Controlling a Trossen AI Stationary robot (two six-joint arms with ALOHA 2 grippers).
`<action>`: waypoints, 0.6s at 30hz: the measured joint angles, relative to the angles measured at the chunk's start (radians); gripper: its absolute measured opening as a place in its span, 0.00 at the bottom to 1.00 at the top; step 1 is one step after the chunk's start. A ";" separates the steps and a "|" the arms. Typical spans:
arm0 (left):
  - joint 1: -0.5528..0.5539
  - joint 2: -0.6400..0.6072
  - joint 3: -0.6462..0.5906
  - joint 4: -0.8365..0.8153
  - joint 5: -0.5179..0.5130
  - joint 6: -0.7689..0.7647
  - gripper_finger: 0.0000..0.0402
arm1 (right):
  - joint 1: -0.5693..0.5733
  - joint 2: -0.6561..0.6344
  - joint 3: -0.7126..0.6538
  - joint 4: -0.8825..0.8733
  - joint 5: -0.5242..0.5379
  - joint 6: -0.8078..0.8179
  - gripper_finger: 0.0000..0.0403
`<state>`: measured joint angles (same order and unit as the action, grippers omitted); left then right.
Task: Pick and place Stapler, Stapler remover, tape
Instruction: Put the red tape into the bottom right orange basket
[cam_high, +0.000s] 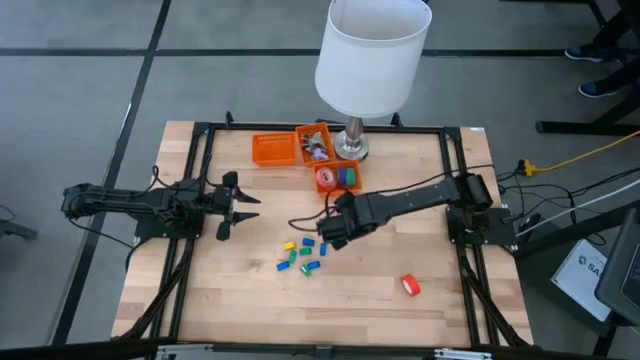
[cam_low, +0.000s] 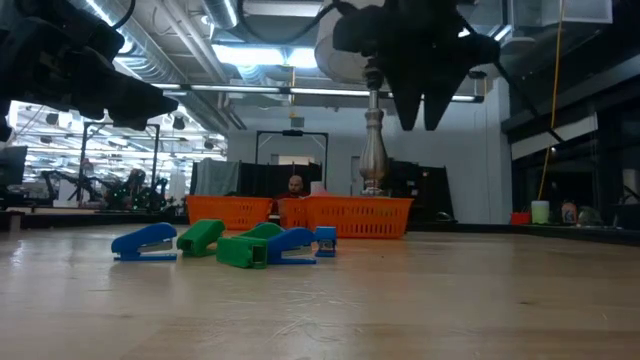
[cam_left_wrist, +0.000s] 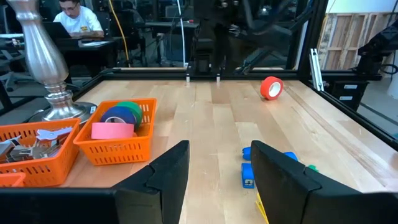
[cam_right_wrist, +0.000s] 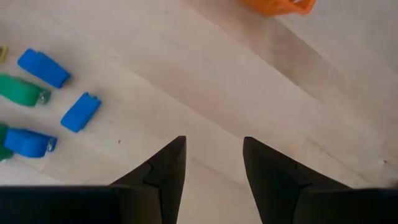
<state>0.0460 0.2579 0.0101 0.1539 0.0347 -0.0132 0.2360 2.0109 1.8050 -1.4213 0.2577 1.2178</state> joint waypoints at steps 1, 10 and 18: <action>0.000 0.000 0.000 0.000 0.000 0.000 0.42 | 0.010 0.000 0.000 -0.004 0.000 0.012 0.41; 0.000 0.000 0.000 0.000 0.000 0.000 0.42 | 0.098 0.000 -0.047 -0.057 -0.002 0.098 0.41; 0.000 0.000 0.000 0.000 0.000 0.000 0.42 | 0.194 0.000 -0.115 -0.150 -0.067 0.329 0.41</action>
<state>0.0460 0.2580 0.0103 0.1535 0.0348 -0.0132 0.4301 2.0113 1.6898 -1.5714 0.1910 1.5471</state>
